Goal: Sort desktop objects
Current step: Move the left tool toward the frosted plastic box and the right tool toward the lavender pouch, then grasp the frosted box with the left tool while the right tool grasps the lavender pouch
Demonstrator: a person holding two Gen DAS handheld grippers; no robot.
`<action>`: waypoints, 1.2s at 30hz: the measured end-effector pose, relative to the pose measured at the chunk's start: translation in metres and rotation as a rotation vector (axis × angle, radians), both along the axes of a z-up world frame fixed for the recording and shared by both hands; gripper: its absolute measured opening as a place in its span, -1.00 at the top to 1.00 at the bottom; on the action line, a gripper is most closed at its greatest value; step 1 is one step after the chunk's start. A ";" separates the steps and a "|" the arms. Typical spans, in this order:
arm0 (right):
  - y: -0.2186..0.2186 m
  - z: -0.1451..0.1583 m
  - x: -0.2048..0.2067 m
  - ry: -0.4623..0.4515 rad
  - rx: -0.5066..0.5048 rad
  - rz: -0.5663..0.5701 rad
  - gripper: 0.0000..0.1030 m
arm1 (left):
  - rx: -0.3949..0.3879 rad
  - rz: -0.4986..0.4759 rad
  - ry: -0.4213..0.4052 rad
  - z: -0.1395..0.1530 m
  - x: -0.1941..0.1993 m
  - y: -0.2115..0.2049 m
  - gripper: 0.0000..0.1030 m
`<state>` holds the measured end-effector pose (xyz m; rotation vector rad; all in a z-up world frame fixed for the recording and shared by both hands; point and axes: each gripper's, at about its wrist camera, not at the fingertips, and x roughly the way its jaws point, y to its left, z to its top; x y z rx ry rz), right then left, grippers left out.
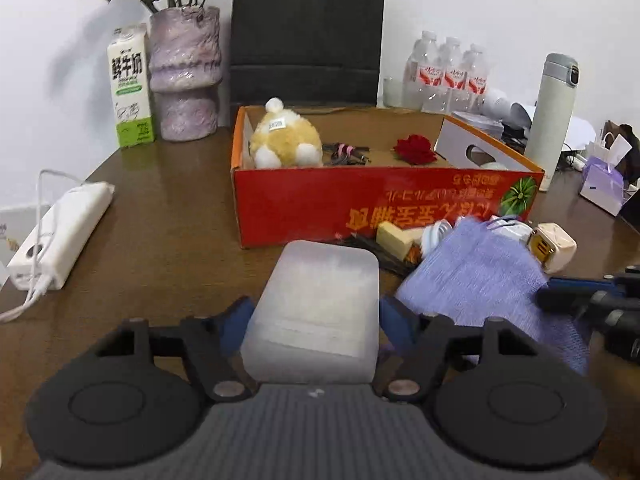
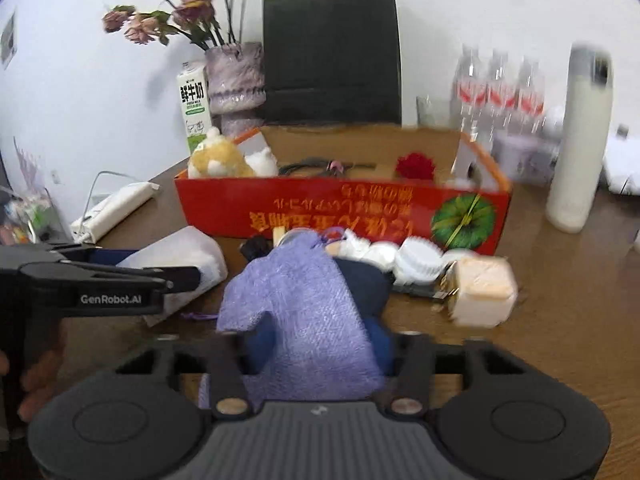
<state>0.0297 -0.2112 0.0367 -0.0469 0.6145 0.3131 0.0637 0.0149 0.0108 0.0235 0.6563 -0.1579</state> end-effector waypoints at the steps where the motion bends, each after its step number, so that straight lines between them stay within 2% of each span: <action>1: -0.001 0.006 -0.007 -0.007 0.002 0.004 0.91 | 0.008 0.021 0.007 0.003 -0.006 0.000 -0.35; 4: -0.003 0.020 -0.033 -0.059 0.001 0.032 0.93 | 0.028 0.086 -0.007 0.014 -0.035 -0.001 -0.32; 7: -0.014 0.028 -0.063 -0.078 0.015 0.038 0.93 | -0.038 0.098 -0.021 0.024 -0.076 0.005 -0.32; 10: -0.028 0.023 -0.086 -0.012 0.026 0.016 0.93 | -0.069 0.096 0.011 0.017 -0.110 0.002 -0.32; 12: -0.035 0.015 -0.098 0.042 0.018 0.004 0.93 | -0.052 0.120 0.041 0.010 -0.122 -0.004 -0.31; 14: -0.039 0.007 -0.108 0.078 -0.018 -0.035 0.92 | -0.020 0.130 0.019 0.008 -0.134 -0.010 -0.32; 15: -0.041 0.004 -0.110 0.094 -0.042 -0.055 0.86 | -0.005 0.136 0.013 0.008 -0.138 -0.013 -0.32; 16: -0.043 0.000 -0.111 0.109 -0.055 -0.074 0.79 | 0.000 0.136 0.008 0.008 -0.140 -0.014 -0.43; 17: -0.045 -0.002 -0.110 0.124 -0.055 -0.093 0.62 | 0.005 0.123 0.006 0.008 -0.141 -0.015 -0.62; 19: -0.052 -0.005 -0.108 0.135 -0.018 -0.087 0.55 | 0.022 0.110 0.005 0.005 -0.141 -0.017 -0.71; 20: -0.054 -0.004 -0.107 0.136 0.009 -0.082 0.32 | 0.026 0.109 0.008 0.004 -0.141 -0.017 -0.77; 21: -0.054 -0.003 -0.105 0.137 0.034 -0.072 -0.02 | 0.023 0.101 0.014 0.002 -0.139 -0.017 -0.84; 22: -0.054 -0.002 -0.105 0.131 0.050 -0.052 -0.19 | 0.016 0.089 0.020 0.000 -0.137 -0.016 -0.97; 23: -0.051 -0.002 -0.105 0.121 0.057 -0.033 -0.43 | 0.006 0.082 0.020 -0.001 -0.136 -0.015 -0.99; 25: -0.041 -0.005 -0.102 0.120 0.038 -0.002 -0.50 | 0.002 0.086 0.012 0.000 -0.136 -0.010 -0.99; 27: -0.031 -0.008 -0.102 0.119 0.010 0.012 -0.50 | 0.045 0.069 -0.016 0.006 -0.139 -0.004 -1.00; 30: -0.022 -0.011 -0.100 0.111 0.004 0.036 -0.50 | 0.194 0.019 -0.100 0.024 -0.153 0.012 -1.00; 33: -0.020 -0.011 -0.098 0.108 0.014 0.044 -0.50 | 0.297 -0.077 -0.176 0.040 -0.169 0.041 -1.00; 36: -0.020 -0.012 -0.094 0.105 0.010 0.025 -0.50 | 0.365 -0.068 -0.210 0.039 -0.173 0.076 -1.00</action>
